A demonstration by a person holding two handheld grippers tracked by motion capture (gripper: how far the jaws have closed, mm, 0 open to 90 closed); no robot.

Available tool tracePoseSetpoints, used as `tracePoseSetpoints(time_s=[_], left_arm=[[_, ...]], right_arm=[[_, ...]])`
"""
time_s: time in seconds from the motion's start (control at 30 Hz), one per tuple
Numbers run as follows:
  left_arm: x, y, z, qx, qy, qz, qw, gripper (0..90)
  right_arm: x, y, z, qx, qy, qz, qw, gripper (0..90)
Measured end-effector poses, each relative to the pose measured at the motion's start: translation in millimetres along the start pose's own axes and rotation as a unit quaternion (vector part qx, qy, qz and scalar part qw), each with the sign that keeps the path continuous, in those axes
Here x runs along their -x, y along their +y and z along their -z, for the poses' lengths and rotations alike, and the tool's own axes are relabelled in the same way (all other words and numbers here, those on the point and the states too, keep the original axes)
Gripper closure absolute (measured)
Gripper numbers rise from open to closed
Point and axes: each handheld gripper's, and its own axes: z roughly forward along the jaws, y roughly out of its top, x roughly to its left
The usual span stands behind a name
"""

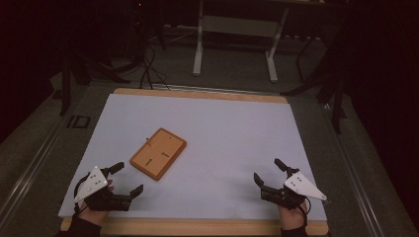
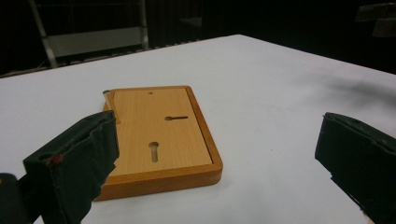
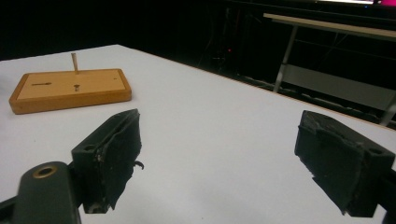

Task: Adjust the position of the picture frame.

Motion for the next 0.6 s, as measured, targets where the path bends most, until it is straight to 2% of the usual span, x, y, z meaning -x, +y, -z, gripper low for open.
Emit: tracePoseSetpoints(time_s=[0.17,0.2,0.3,0.33,0.43,0.47,0.57,0.6], left_arm=[[0.7,0.1,0.1,0.000,-0.003,-0.001,1.0000,0.1],[0.6,-0.2,-0.1,0.001,-0.009,0.002,1.0000,0.1],[0.4,-0.7,-0.7,-0.003,-0.012,0.003,0.9999,0.1],[0.9,-0.6,-1.2,-0.003,-0.025,0.008,0.9997,0.1],[2.8,0.1,-1.6,-0.004,-0.035,0.004,0.9994,0.1],[5.0,1.7,-1.9,-0.006,-0.048,0.002,0.9988,0.1],[7.4,3.2,-1.9,-0.002,-0.049,-0.001,0.9988,0.1],[8.3,4.1,-2.0,-0.002,-0.046,0.001,0.9989,0.1]], right_arm=[[-0.5,0.5,1.0,0.004,0.001,0.008,1.0000,14.1],[-1.7,0.7,0.2,0.000,-0.001,0.017,0.9998,14.7],[-2.4,0.4,-1.0,-0.006,0.000,0.022,0.9997,14.7],[-2.5,0.2,-1.4,-0.008,0.003,0.020,0.9998,14.7],[-1.7,0.0,-1.8,-0.010,0.008,0.016,0.9998,14.6],[-0.6,-0.6,-2.3,-0.012,0.015,0.010,0.9998,13.9],[-0.1,-0.9,-2.8,-0.014,0.021,0.005,0.9997,13.4],[1.3,-1.0,-1.6,-0.007,0.024,-0.003,0.9997,13.2]])
